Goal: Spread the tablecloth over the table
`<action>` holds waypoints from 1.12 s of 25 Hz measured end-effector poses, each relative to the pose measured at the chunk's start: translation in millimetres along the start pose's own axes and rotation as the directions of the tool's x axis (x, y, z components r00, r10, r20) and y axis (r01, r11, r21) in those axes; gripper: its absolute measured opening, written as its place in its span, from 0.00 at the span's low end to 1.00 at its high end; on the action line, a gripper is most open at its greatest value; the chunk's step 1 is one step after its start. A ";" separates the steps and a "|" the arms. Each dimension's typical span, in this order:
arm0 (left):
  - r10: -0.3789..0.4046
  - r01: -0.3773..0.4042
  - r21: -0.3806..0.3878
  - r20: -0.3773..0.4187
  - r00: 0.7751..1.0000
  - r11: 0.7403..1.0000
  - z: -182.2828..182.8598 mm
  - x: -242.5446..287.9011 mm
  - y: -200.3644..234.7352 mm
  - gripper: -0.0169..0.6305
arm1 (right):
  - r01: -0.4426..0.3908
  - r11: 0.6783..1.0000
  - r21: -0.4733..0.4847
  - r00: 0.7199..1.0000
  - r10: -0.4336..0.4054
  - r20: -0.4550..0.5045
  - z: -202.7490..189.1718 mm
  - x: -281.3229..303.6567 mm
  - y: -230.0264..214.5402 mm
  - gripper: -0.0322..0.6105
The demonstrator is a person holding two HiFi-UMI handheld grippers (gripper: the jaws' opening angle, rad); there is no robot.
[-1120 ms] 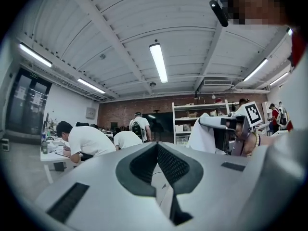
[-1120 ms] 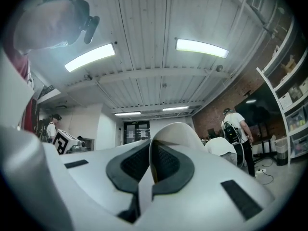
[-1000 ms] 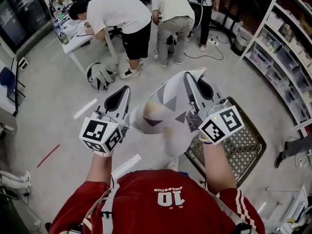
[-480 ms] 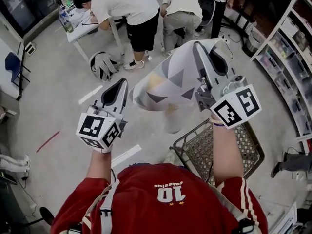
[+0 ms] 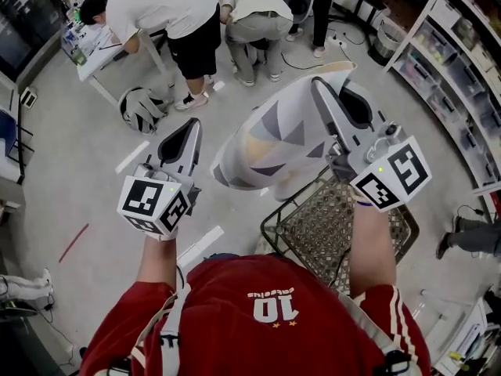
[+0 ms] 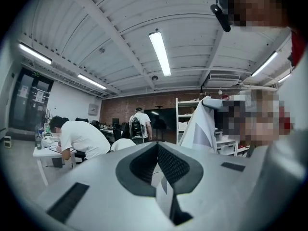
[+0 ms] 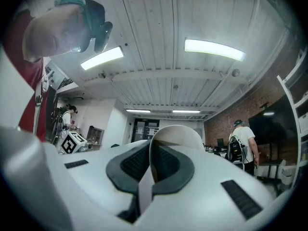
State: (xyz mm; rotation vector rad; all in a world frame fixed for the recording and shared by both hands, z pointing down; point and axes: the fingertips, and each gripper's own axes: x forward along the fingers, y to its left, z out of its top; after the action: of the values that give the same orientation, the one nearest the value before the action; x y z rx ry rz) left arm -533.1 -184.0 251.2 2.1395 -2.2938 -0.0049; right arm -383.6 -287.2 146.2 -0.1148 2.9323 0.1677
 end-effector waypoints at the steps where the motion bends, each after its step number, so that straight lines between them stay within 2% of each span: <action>1: -0.021 0.021 0.000 -0.002 1.000 1.000 -0.2 8.3 -10.6 0.04 | 0.008 1.000 0.002 1.000 -0.008 -0.012 -2.6 -12.1 -4.4 0.07; 7: -0.174 0.174 -0.007 -0.022 0.984 0.985 -11.1 35.9 -56.5 0.04 | 0.059 0.998 0.018 0.995 -0.058 -0.081 -16.7 -65.6 0.1 0.07; 14: -0.348 0.348 -0.021 -0.008 0.937 0.937 -14.4 36.0 -99.7 0.04 | 0.230 0.972 0.053 0.963 -0.219 -0.156 -20.5 -159.5 33.6 0.07; 18: -0.421 0.421 -0.033 -0.017 0.907 0.907 -21.0 23.4 -110.1 0.04 | 0.341 0.938 0.066 0.924 -0.321 -0.210 -29.3 -207.1 54.5 0.07; 23: -0.489 0.488 -0.051 -0.024 0.872 0.872 -38.5 -18.3 -157.8 0.04 | 0.447 0.892 0.060 0.863 -0.413 -0.290 -41.4 -304.6 106.2 0.07; 28: -0.559 0.556 -0.071 -0.034 0.829 0.828 -43.4 -8.3 -165.3 0.04 | 0.529 0.846 0.073 0.804 -0.471 -0.362 -59.6 -336.3 109.8 0.07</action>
State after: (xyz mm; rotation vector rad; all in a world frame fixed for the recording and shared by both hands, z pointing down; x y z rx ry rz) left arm -367.4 -187.1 293.7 2.6489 -1.5309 -0.0163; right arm -76.5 -163.6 284.6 -0.9750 3.0892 -0.2093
